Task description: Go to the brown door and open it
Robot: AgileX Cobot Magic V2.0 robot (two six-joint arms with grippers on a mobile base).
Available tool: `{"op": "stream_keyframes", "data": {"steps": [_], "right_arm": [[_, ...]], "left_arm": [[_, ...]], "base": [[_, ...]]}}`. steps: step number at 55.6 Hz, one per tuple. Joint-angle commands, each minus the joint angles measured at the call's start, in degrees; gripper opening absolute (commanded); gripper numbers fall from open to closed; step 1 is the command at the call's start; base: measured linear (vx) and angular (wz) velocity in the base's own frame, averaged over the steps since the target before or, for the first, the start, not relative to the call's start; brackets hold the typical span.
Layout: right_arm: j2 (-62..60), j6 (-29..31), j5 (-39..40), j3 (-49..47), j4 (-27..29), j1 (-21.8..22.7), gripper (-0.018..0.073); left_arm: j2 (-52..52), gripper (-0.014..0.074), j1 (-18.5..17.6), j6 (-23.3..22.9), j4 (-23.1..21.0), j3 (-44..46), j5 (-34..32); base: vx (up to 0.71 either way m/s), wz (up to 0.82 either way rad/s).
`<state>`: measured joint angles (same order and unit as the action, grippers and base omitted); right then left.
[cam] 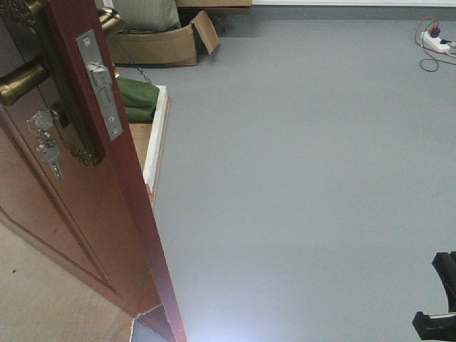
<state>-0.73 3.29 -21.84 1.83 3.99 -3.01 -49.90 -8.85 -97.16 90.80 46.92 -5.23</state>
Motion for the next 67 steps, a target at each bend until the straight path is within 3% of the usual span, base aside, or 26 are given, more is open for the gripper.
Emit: {"op": "stream_keyframes", "data": {"steps": [1,67], "right_arm": [[-0.32,0.45,4.43,0.19,-0.19,-0.08,0.0000],[-0.32,0.45,4.63,0.19,-0.19,-0.08,0.0000]], "left_arm": [[0.31,-0.0006,-0.22,-0.07,-0.44,1.61,0.12],[0.31,-0.0006,-0.22,-0.07,-0.44,1.61,0.12]], "base": [[0.11,-0.10],[0.17,0.00]]}}
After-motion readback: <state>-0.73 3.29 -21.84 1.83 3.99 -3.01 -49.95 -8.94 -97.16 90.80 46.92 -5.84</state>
